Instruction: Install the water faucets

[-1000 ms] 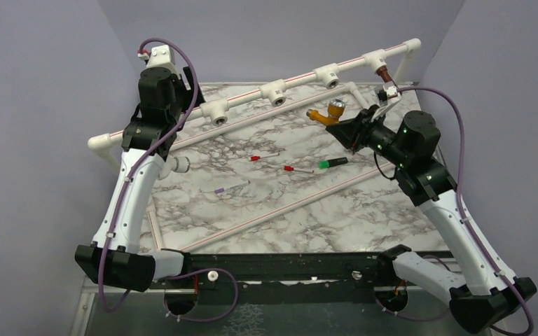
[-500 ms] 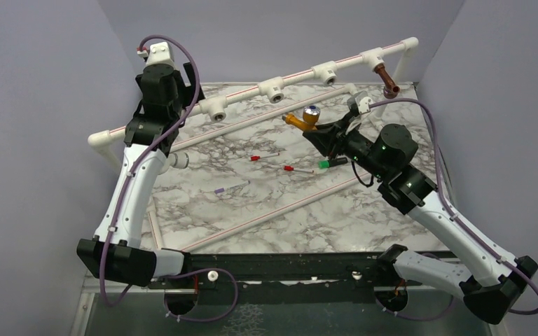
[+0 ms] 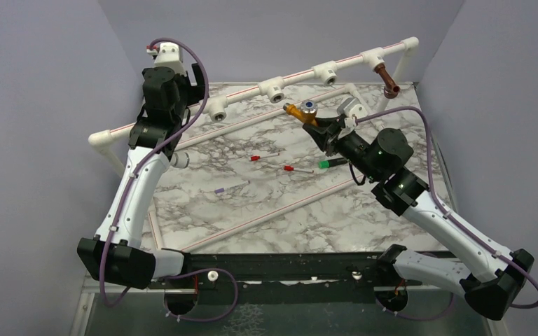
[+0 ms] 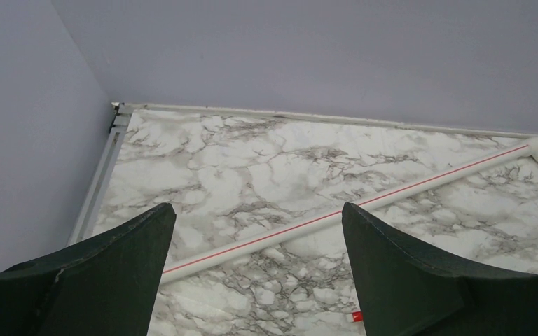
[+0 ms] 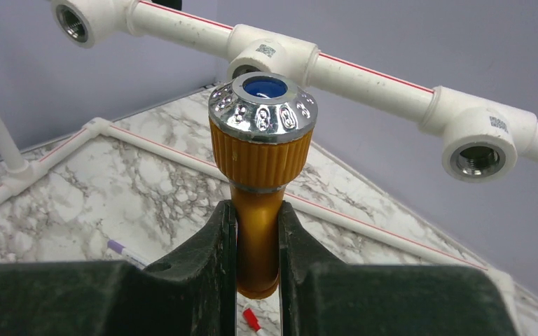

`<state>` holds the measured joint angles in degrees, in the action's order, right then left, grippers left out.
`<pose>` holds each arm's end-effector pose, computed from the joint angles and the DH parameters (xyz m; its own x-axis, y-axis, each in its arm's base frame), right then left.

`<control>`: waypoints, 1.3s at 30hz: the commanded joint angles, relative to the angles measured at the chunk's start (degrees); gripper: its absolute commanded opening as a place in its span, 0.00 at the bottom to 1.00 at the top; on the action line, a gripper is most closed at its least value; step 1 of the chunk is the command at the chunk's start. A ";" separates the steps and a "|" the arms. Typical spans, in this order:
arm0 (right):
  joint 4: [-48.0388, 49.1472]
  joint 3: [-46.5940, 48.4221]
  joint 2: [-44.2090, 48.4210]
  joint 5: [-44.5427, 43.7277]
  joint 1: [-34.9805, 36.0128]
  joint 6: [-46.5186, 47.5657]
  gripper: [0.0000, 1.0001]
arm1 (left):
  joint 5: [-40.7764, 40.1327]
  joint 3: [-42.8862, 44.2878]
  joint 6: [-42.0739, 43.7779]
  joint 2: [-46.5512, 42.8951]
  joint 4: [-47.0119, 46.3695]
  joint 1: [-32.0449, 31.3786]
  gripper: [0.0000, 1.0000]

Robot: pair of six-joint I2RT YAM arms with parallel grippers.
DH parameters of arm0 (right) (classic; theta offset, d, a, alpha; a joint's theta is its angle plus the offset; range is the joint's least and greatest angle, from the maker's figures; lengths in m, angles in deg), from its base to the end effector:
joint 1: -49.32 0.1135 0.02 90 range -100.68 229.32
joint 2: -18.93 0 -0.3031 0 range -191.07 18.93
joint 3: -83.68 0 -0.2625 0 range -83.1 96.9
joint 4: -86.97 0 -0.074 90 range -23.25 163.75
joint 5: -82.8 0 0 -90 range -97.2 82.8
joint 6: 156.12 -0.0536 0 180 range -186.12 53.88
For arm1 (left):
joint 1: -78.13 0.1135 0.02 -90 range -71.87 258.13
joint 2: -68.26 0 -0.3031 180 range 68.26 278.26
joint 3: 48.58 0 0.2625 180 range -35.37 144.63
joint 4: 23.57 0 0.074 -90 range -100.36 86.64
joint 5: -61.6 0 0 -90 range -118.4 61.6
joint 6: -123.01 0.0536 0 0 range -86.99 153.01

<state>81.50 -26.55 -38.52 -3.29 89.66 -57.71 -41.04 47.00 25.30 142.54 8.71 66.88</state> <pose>0.1805 0.1581 0.4402 0.1919 -0.0284 -0.9810 -0.6766 0.7202 -0.1533 0.3028 -0.0483 0.4766 -0.1824 -0.0972 -0.9784 -0.0452 0.9949 -0.0904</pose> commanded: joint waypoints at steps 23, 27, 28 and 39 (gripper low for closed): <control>20.04 -1.72 -5.51 -34.62 19.64 25.25 0.01 | 3.42 -4.27 5.19 -0.38 -4.68 -3.17 0.90; 20.51 -1.02 -7.30 -37.32 20.12 27.96 0.01 | 2.18 -4.40 5.50 -0.01 -4.18 -3.69 0.90; 21.13 -1.20 -7.58 -37.66 20.20 28.30 0.01 | 1.92 -4.41 5.58 0.05 -4.07 -3.70 0.90; 21.01 0.09 -9.15 -36.01 20.37 28.57 0.01 | -1.32 -4.61 6.39 0.48 -3.25 -4.22 0.90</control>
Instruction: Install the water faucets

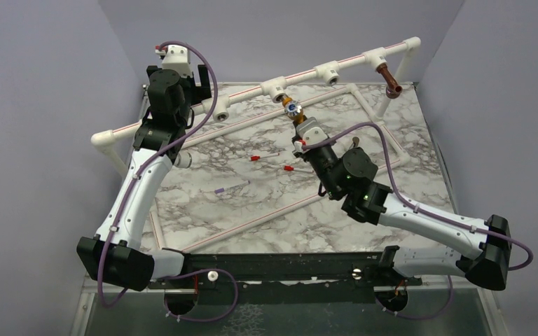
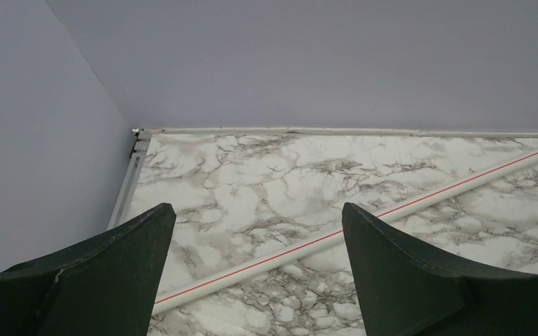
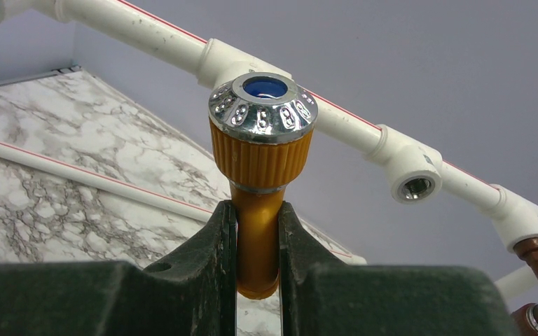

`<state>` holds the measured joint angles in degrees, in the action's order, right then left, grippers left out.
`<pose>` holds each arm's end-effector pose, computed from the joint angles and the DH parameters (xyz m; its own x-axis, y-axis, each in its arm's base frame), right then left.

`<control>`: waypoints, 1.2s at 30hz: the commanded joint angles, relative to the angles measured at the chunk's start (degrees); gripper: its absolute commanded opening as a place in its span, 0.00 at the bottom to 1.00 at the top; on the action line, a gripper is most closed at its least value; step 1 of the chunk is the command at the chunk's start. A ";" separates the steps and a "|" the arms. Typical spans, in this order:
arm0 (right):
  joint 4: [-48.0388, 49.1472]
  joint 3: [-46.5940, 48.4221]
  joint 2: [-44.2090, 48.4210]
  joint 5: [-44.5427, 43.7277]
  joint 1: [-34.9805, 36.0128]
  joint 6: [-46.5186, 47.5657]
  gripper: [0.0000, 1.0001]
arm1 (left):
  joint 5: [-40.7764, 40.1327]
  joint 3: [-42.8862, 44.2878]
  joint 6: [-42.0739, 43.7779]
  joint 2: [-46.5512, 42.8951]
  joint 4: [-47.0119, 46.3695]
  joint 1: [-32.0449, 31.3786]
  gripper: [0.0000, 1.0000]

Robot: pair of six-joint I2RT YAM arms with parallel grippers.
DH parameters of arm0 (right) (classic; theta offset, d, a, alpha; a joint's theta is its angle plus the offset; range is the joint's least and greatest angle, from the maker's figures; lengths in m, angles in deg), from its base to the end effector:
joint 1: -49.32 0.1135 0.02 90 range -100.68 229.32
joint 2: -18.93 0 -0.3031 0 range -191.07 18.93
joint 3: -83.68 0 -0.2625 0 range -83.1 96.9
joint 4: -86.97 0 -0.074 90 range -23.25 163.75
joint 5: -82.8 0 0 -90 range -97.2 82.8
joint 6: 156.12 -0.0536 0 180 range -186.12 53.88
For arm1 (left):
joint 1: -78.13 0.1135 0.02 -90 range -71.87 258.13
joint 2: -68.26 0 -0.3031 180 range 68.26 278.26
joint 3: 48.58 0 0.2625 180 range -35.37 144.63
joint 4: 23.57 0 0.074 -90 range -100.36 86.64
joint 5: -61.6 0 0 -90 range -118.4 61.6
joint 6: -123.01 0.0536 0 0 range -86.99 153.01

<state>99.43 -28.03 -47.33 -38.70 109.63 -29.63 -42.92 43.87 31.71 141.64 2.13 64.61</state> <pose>0.1611 0.2261 0.4302 0.3911 -0.3377 -0.8561 -0.3204 0.8221 -0.4707 0.3011 -0.0586 0.4752 -0.1119 0.0043 -0.9937 -0.0184 0.9998 0.0064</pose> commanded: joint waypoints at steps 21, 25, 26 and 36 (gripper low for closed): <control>3.25 3.69 -2.70 -0.90 2.42 0.69 0.01 | -1.48 -1.81 0.33 1.58 3.16 -2.47 0.91; 3.17 4.00 -3.21 -1.62 2.85 0.79 0.01 | -2.00 -1.92 0.27 1.57 3.15 -2.52 0.91; 3.16 4.08 -3.30 -1.69 3.01 0.78 0.01 | -2.20 -1.95 0.25 1.54 3.08 -2.56 0.91; 5.02 4.26 -4.12 -5.99 3.49 2.18 0.01 | -3.93 -2.25 0.60 1.38 2.89 -3.17 0.92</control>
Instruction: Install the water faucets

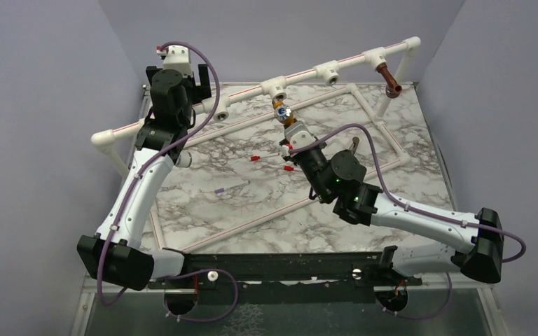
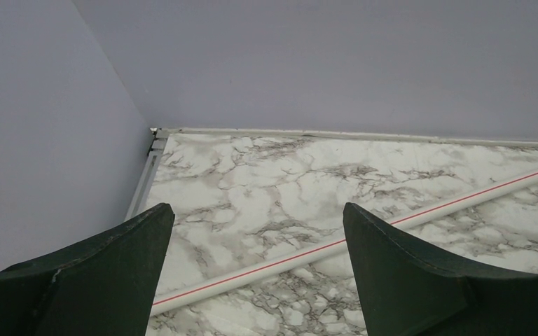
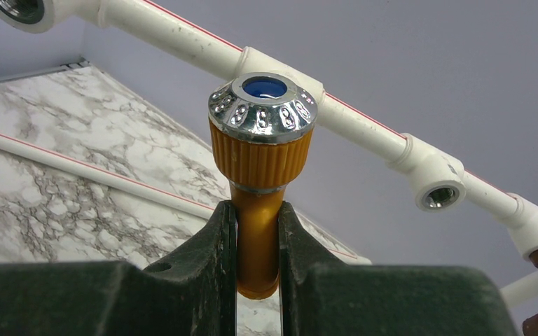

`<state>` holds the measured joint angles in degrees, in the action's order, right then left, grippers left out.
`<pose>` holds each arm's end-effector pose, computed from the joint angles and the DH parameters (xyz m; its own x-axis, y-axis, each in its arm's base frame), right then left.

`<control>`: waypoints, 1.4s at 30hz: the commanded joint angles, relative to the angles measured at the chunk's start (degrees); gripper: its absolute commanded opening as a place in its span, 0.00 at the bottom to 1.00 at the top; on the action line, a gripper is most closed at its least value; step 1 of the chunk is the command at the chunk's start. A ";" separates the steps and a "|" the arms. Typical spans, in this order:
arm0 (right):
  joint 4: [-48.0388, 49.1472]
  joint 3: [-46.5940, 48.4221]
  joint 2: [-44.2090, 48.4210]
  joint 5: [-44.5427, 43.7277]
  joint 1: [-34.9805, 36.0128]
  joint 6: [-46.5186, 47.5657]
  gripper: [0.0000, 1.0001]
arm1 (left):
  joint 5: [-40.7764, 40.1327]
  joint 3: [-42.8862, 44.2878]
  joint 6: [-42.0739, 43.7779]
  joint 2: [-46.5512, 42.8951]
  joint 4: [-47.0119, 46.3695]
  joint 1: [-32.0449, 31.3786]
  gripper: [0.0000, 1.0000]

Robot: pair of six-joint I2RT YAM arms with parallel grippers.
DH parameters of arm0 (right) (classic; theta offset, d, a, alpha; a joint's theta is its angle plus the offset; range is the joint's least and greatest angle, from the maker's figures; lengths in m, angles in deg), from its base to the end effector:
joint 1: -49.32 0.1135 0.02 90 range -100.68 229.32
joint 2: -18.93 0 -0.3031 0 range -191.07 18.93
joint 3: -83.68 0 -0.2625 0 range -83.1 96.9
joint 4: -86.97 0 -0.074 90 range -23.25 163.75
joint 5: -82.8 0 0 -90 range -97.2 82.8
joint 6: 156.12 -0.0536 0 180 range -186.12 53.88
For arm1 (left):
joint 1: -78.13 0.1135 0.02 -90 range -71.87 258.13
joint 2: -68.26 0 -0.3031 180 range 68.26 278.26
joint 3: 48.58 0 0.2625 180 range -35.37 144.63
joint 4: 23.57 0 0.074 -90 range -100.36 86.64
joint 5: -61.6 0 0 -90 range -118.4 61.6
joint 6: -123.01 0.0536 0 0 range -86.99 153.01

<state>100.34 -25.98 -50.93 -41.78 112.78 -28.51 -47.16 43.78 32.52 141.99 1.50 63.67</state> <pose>0.1581 0.2484 0.4285 0.3840 -0.3557 -0.8521 -0.3232 0.8127 -0.4849 0.3023 -0.0602 0.4743 -0.1080 0.0195 -0.9940 -0.0739 0.9969 0.0276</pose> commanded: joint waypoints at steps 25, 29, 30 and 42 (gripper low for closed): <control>5.84 2.66 -2.64 -5.13 0.35 2.15 0.01 | 0.20 -2.25 -0.04 0.93 3.51 -2.24 0.93; 5.52 3.16 -3.44 -5.05 0.35 1.27 0.01 | 0.13 -2.34 -0.04 0.90 3.52 -2.24 0.92; 5.40 3.34 -3.64 -5.09 0.35 0.86 0.01 | 0.18 -2.34 -0.04 0.91 3.52 -2.24 0.93; 6.91 4.11 -5.03 -9.24 0.32 -13.07 0.01 | 0.04 -2.70 -0.04 0.88 3.52 -2.68 0.93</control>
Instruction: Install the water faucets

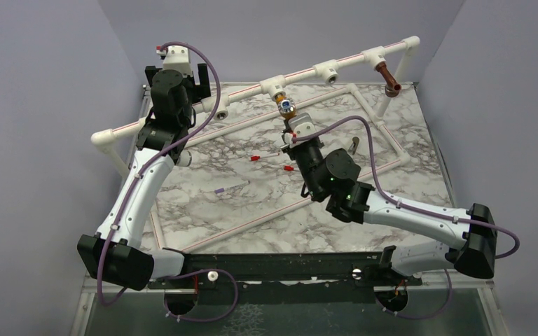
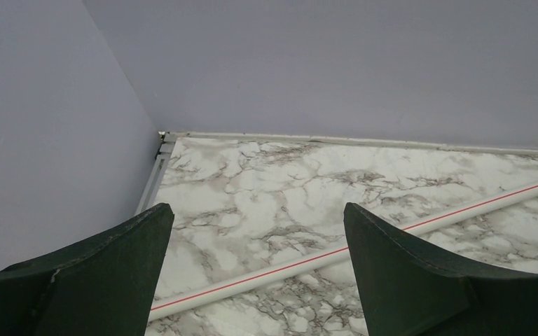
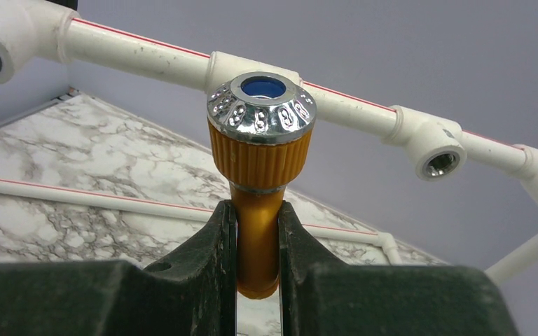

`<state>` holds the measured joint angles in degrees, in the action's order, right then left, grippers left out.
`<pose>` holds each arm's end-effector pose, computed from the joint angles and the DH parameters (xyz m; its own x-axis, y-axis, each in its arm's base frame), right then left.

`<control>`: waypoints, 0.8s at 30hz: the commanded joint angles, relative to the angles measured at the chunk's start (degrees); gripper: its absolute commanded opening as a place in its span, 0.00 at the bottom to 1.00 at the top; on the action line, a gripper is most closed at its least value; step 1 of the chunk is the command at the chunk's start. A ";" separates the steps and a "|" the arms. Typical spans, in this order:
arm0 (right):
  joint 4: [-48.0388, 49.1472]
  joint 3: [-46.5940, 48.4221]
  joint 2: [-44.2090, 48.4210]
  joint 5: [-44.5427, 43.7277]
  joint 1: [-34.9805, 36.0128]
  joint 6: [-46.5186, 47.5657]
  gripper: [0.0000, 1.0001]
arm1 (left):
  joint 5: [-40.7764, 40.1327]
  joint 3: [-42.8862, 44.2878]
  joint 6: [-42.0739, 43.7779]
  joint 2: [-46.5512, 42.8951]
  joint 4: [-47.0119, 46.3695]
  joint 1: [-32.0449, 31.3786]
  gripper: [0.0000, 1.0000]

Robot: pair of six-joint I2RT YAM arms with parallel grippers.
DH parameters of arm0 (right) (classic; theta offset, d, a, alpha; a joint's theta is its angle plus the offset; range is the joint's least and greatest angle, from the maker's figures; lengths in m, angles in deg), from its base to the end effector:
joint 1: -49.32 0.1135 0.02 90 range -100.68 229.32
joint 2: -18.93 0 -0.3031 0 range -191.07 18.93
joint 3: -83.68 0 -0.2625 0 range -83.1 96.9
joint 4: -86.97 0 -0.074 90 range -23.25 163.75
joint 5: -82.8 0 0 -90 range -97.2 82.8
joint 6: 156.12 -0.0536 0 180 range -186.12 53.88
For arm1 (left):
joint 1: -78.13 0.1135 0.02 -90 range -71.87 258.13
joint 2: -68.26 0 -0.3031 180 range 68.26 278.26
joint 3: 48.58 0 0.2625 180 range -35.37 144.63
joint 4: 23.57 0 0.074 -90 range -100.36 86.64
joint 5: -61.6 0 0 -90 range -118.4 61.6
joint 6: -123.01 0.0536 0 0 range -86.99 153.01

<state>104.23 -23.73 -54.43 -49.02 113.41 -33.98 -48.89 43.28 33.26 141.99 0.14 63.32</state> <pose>0.1654 0.2587 0.4327 0.3130 -0.2630 -0.9126 -0.2651 0.8985 -0.3498 0.3027 -0.0606 0.4741 -0.0944 0.0292 -0.9951 -0.0970 0.9945 0.0384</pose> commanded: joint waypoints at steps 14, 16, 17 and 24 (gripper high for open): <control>6.37 0.28 -0.57 -4.62 -1.34 -24.17 0.01 | 1.79 -2.53 -0.87 0.56 4.88 -2.82 0.93; 5.38 0.14 -0.10 -4.51 -1.95 -28.10 0.01 | 1.78 -2.54 -0.87 0.55 4.88 -2.78 0.93; 4.92 0.13 0.09 -4.42 -2.30 -29.72 0.01 | 1.77 -2.54 -0.87 0.56 4.88 -2.80 0.93; 2.70 -0.08 1.42 -3.53 -4.37 -38.31 0.01 | 1.86 -2.80 -0.86 0.52 4.79 -2.91 0.93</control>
<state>103.08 -24.14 -53.42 -50.42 111.80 -58.24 -49.50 42.91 33.35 141.99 -0.91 63.30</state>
